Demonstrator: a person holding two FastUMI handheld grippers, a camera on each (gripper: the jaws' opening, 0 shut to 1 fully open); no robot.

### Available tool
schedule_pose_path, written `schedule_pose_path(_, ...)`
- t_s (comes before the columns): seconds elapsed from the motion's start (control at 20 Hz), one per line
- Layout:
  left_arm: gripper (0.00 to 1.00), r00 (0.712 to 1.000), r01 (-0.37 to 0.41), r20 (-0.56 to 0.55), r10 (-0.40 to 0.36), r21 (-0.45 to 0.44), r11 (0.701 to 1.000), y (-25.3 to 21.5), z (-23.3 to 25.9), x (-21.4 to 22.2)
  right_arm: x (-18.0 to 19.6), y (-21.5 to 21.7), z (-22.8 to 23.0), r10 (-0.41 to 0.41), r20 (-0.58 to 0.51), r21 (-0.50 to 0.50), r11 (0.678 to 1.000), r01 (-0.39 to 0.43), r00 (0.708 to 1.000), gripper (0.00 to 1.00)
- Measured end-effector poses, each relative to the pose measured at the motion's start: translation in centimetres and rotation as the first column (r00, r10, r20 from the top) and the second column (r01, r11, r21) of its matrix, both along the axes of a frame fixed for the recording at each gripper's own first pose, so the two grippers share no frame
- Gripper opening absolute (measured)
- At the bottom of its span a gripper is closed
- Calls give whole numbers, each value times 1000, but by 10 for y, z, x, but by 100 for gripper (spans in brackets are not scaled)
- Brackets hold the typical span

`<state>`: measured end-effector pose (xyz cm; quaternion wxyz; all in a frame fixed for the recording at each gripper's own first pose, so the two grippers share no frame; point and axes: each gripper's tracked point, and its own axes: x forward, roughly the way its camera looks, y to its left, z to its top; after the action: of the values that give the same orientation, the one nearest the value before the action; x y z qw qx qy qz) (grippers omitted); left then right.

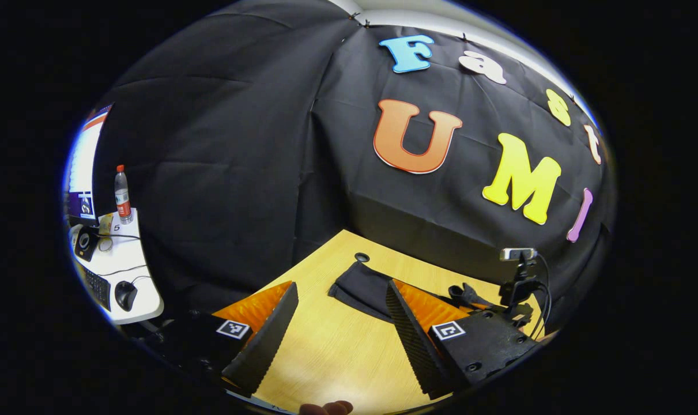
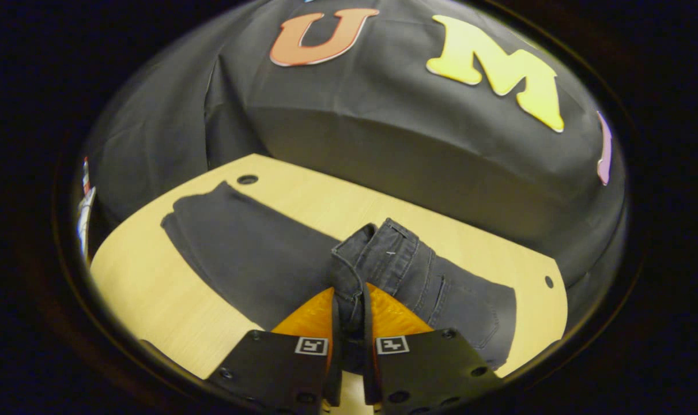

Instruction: Grasp the waist and the cuffs of the jeans and fold them to make the two legs overlap; first hold the waist and fold one-third of the jeans toward the cuffs, then hold the cuffs and fold the remaining one-third in the same direction to finish folding.

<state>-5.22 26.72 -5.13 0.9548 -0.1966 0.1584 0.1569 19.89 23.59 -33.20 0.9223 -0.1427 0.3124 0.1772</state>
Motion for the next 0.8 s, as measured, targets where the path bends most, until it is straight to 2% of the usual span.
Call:
schedule_pose_path(0.1, 99, 1000, -9, -5, 9, -3, 1000, 5, -3, -2, -4, 5, -10, 20, -40, 12, 1000, -20, 999, 23)
schedule_pose_path(0.25, 99, 1000, 13, 24, -12, -30, 999, 2, 2, 2, -21, 20, -12, 95, -108, 92, 992, -85, 990, 35)
schedule_pose_path(0.35, 99, 999, 23, 40, -22, -41, 999, 0, 4, 10, -31, 26, -5, 126, -133, 147, 983, -106, 983, 60)
schedule_pose_path(0.45, 99, 999, 34, 38, -32, -55, 998, -1, -2, 19, -32, 25, 15, 125, -104, 175, 979, -106, 987, 86)
schedule_pose_path(0.55, 99, 998, 57, 43, -52, -113, 992, -7, -13, 31, -43, 22, 43, 143, -76, 211, 970, -124, 987, 86)
schedule_pose_path(0.6, 99, 997, 69, 42, -62, -178, 982, -14, -22, 38, -49, 19, 61, 163, -55, 223, 964, -147, 985, 84)
schedule_pose_path(0.7, 99, 996, 89, 58, -73, -347, 934, -28, -42, 54, -68, 4, 100, 193, -17, 248, 951, -183, 981, 84)
schedule_pose_path(0.8, 99, 996, 85, 65, -61, -496, 864, -29, -64, 71, -87, -20, 139, 200, 12, 265, 944, -196, 980, 90)
